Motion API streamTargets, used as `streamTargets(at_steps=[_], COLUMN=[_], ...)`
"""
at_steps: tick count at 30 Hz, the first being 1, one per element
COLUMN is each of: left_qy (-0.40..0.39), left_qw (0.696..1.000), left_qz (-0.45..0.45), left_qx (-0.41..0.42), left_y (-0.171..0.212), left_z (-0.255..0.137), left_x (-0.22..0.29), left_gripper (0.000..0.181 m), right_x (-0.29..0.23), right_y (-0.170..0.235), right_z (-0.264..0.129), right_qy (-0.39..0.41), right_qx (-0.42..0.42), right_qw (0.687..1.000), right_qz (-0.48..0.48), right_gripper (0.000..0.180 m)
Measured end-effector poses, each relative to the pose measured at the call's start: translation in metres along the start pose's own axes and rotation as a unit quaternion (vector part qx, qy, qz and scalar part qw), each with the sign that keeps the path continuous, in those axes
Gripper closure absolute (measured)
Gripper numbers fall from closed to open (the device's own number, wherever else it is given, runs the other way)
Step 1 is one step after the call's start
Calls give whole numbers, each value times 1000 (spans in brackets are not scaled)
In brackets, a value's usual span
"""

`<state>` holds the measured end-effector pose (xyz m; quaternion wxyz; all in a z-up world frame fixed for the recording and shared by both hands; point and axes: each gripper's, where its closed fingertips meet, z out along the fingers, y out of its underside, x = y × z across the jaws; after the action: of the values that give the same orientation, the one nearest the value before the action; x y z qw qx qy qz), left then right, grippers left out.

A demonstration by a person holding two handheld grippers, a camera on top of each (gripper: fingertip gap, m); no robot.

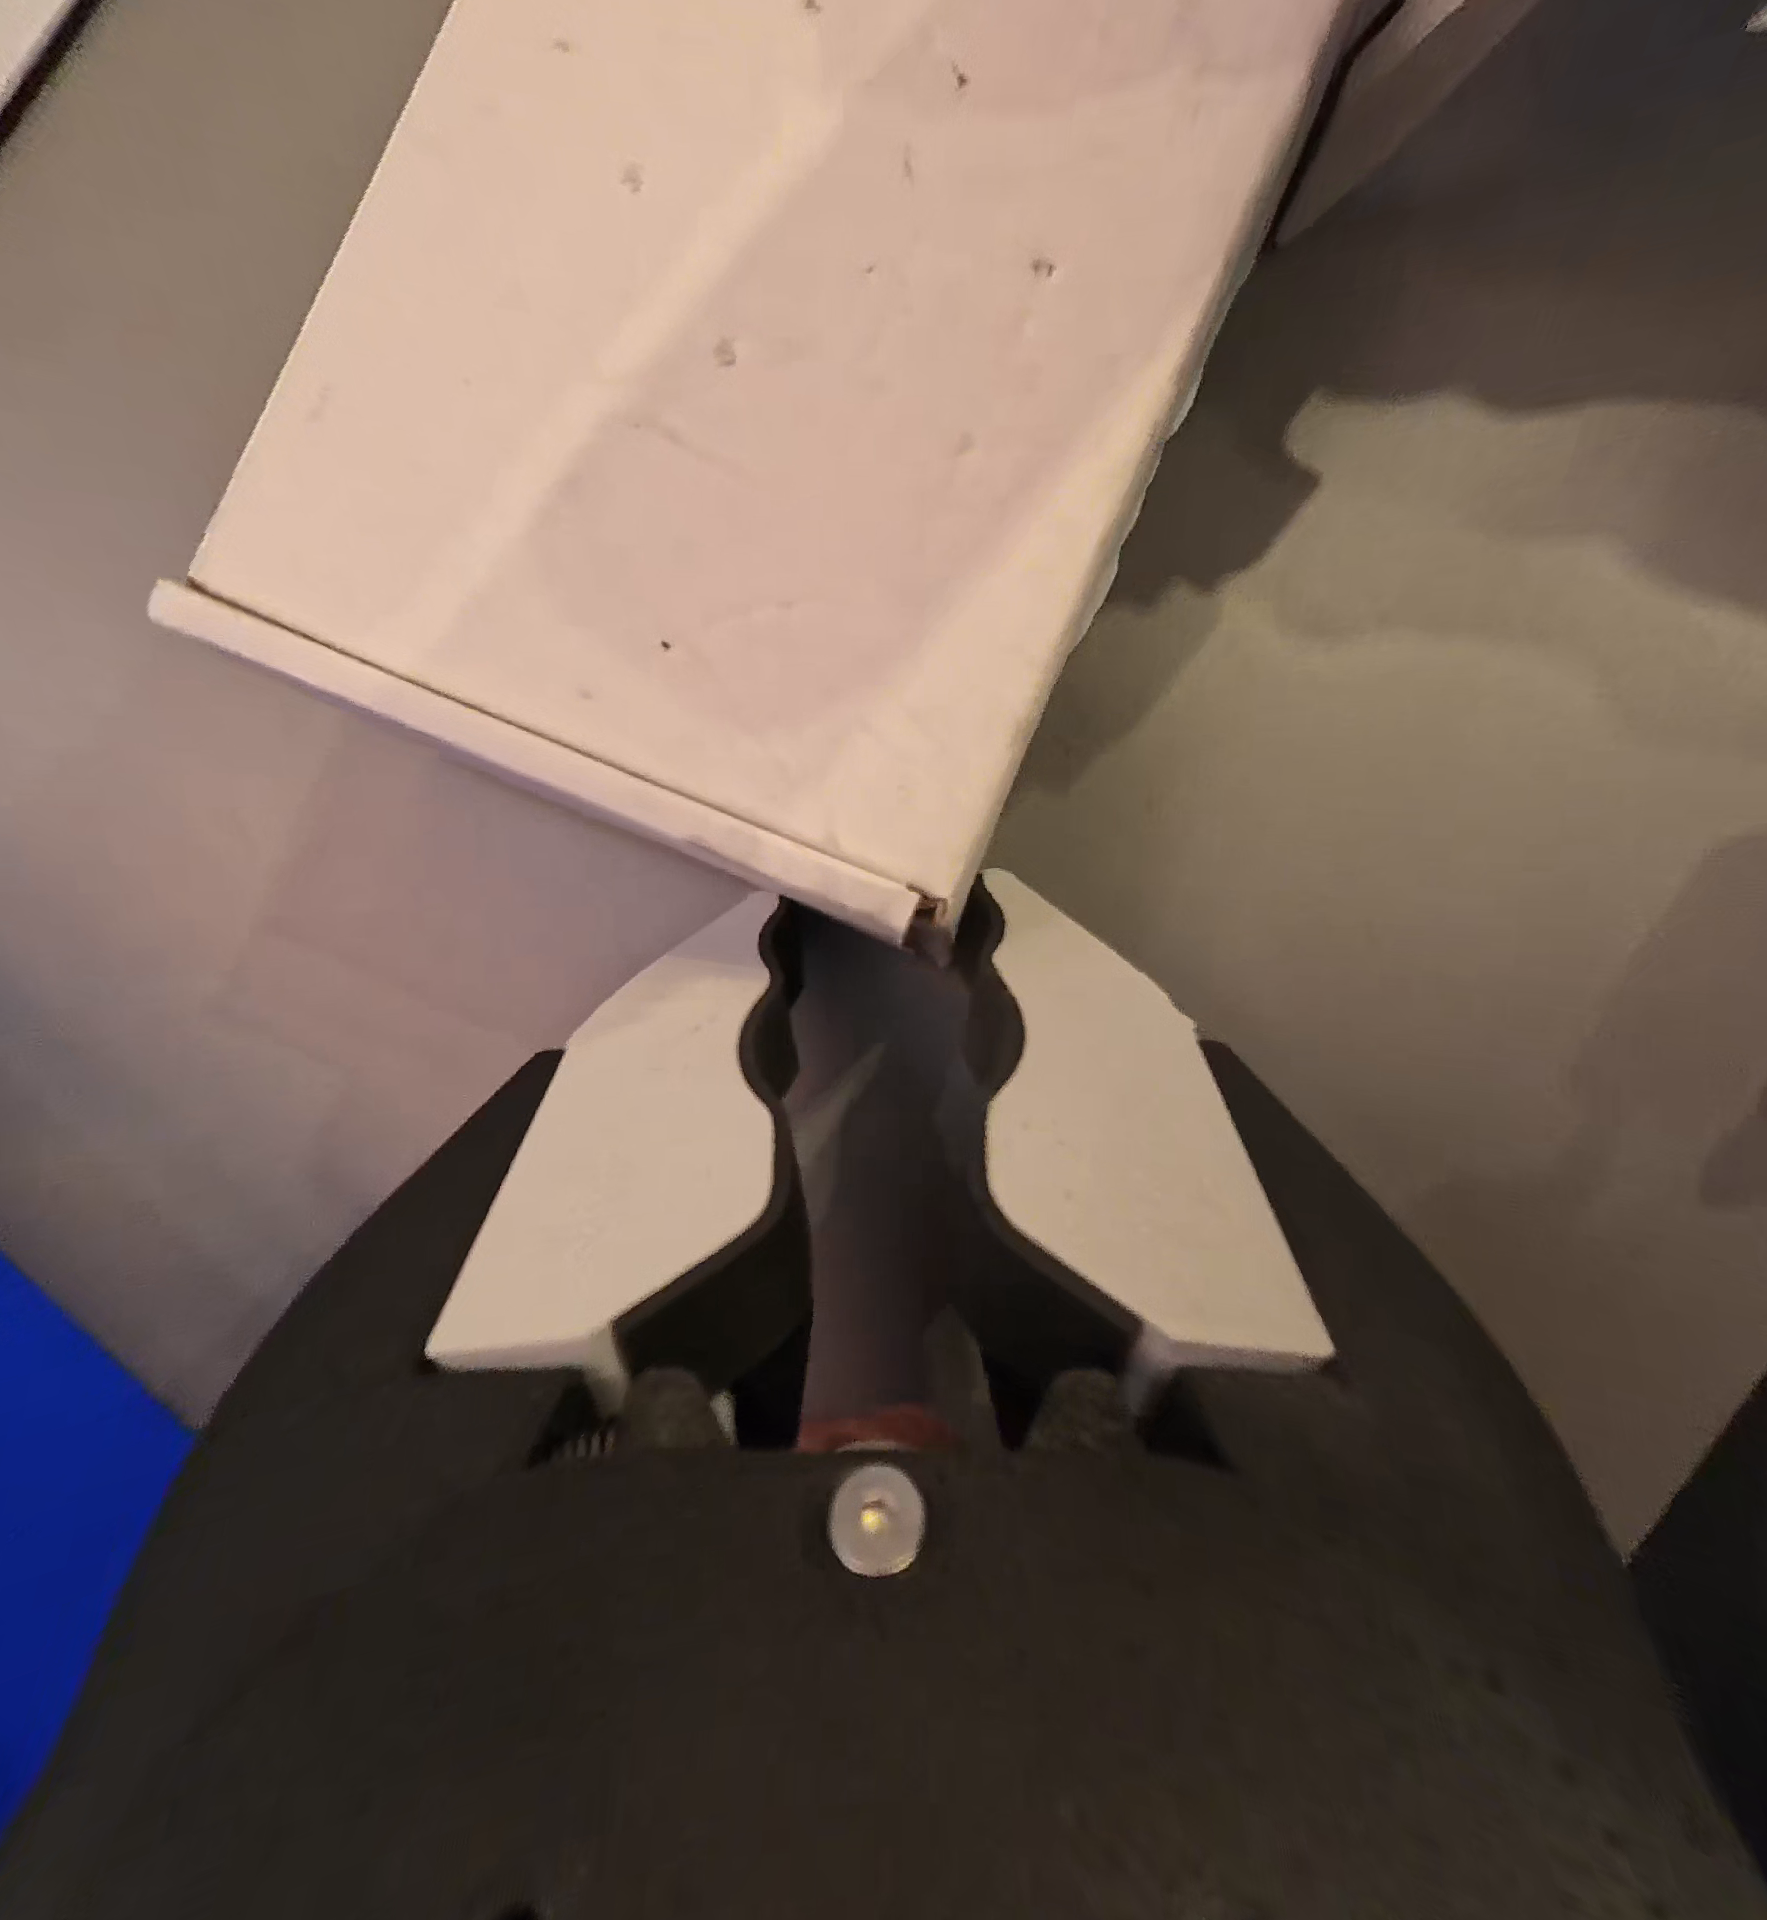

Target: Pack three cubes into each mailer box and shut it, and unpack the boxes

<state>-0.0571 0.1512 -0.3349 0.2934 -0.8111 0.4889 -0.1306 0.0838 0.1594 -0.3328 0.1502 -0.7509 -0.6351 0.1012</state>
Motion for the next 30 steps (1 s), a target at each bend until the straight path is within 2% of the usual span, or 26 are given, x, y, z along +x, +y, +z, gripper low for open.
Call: streamTargets(at_steps=[7, 8, 11, 13, 14, 16, 21, 22, 23, 26, 29, 30], left_qy=[-5, 7, 12, 17, 21, 18, 3, 11, 21, 28, 30, 30], left_qw=[1000, 1000, 1000, 999, 999, 999, 999, 999, 999, 999, 999, 999], left_qz=[-15, -29, -28, -28, -29, -27, -30, -28, -24, -21, -20, -17], left_qx=[3, 1, -5, -12, -12, -6, -11, -13, -11, -18, -21, -20], left_y=[-1, -1, 1, 2, 1, -2, -1, 0, 1, 3, 2, 2], left_z=[1, 1, 0, 0, 1, 2, 1, 0, -1, -3, -2, -2], left_x=[-4, -2, 0, 1, 2, 3, -3, 0, 4, 8, 9, 10], left_gripper=[151, 151, 131, 118, 117, 122, 144, 144, 145, 146, 142, 142], right_x=[5, 2, 5, 5, 4, 5, -6, -8, -7, 3, 5, 6], right_y=[0, 1, 1, -2, -4, -6, -3, -2, -1, -2, -28, -37], right_z=[-1, -2, -12, -15, -13, -9, -11, -13, -16, -36, -53, -53], right_qy=[19, 11, 32, 29, 24, 31, 11, 10, 16, 60, 74, 81], right_qx=[2, -1, -5, -3, -2, 1, -4, -8, -12, -14, 19, 16], right_qw=[1000, 999, 999, 999, 999, 999, 999, 999, 999, 997, 997, 997], right_qz=[25, 32, 23, 37, 40, 33, 37, 37, 44, 44, 15, -1], right_gripper=[156, 152, 140, 117, 120, 146, 149, 145, 122, 85, 62, 48])
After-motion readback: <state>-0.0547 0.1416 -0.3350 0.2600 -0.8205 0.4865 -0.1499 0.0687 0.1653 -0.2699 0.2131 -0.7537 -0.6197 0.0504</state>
